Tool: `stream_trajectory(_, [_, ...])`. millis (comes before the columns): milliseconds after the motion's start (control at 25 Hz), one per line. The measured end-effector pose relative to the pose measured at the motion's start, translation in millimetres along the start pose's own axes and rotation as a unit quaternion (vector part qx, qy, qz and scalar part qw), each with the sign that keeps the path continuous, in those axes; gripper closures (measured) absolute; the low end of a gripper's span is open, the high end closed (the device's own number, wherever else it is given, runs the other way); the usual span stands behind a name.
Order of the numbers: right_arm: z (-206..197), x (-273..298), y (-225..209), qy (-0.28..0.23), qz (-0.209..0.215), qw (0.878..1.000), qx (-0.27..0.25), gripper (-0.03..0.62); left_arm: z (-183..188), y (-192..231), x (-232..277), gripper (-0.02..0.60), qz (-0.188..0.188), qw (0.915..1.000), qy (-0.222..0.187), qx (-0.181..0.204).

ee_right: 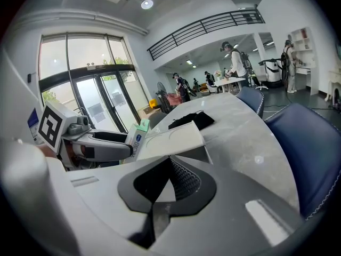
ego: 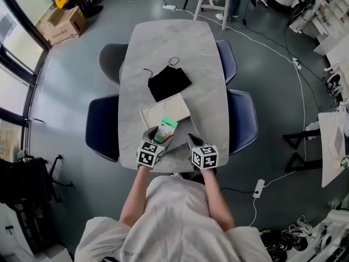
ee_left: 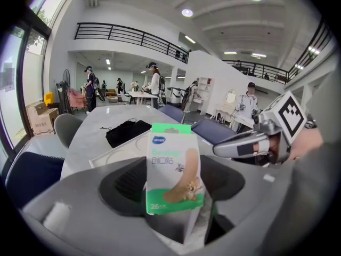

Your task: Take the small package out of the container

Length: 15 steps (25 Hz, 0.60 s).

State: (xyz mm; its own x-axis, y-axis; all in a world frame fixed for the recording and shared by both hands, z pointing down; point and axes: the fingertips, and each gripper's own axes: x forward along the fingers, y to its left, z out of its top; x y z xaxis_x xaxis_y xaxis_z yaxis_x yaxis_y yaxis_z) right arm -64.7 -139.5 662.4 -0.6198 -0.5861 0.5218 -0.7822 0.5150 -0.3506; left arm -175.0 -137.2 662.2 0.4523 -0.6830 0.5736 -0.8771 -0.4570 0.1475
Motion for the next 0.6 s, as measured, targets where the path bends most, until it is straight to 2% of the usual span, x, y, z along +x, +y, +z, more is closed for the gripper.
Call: stream_trajectory(600, [-5.3, -5.3, 0.0, 0.003, 0.0, 1.0, 0.002, 0.591, -0.1, -5.0, -2.5, 0.222, -0.004, 1.0, -0.005, 0.002])
